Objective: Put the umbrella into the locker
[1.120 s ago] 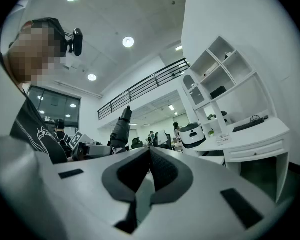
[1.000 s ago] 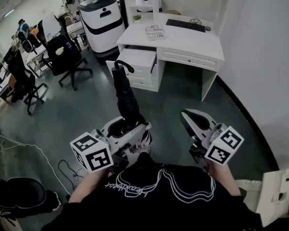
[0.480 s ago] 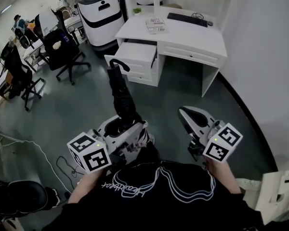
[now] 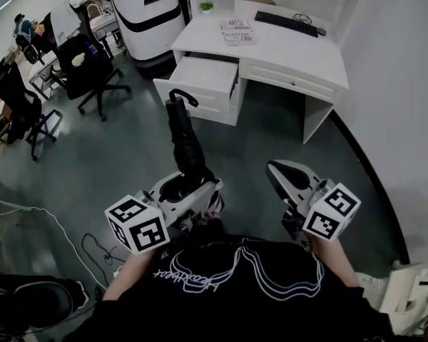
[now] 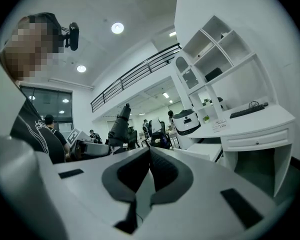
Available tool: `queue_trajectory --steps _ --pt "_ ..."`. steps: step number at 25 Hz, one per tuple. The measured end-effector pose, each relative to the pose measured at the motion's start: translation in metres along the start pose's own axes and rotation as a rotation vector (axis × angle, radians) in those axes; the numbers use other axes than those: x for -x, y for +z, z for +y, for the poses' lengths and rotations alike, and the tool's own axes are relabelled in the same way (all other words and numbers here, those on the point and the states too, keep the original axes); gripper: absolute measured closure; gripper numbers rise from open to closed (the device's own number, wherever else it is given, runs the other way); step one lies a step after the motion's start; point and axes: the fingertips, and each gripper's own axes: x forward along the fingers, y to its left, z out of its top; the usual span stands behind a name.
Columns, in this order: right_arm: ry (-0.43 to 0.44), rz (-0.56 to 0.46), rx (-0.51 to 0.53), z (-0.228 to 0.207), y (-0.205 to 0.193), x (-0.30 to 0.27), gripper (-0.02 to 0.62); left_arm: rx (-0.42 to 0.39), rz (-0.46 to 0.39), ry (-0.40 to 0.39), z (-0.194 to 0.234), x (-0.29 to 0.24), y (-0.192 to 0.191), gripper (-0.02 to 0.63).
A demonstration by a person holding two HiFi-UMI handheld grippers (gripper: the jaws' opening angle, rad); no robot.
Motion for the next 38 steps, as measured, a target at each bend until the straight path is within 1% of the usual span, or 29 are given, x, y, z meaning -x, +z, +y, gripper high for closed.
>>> queue_trajectory --steps 4,7,10,13,18,21,25,31,38 --pt "-0.012 0.039 -0.019 -0.032 0.000 -0.046 0.592 -0.012 0.025 0.015 0.049 -0.016 0.018 0.365" --pt "-0.029 0.078 -0.071 -0.060 -0.009 -0.086 0.592 0.047 0.055 0.023 0.097 -0.032 0.028 0.365" --pt "-0.043 0.107 -0.100 -0.088 -0.008 -0.129 0.592 0.115 0.073 0.008 0.139 -0.052 0.046 0.365" --pt "-0.051 0.121 -0.109 -0.112 0.004 -0.173 0.592 0.124 0.094 -0.002 0.180 -0.072 0.070 0.365" --pt "-0.071 0.153 -0.116 -0.149 0.019 -0.239 0.592 0.087 0.142 -0.009 0.239 -0.103 0.102 0.365" --pt "-0.092 0.154 -0.124 -0.169 0.024 -0.269 0.592 0.070 0.182 -0.020 0.269 -0.121 0.111 0.365" --pt "-0.116 0.161 -0.121 -0.189 0.026 -0.293 0.592 0.064 0.241 -0.030 0.299 -0.143 0.116 0.365" --pt "-0.144 0.153 -0.109 -0.213 0.027 -0.304 0.592 0.029 0.294 -0.055 0.320 -0.169 0.123 0.365" --pt "-0.161 0.136 -0.143 -0.252 0.029 -0.309 0.592 -0.097 0.391 -0.022 0.342 -0.200 0.125 0.365"
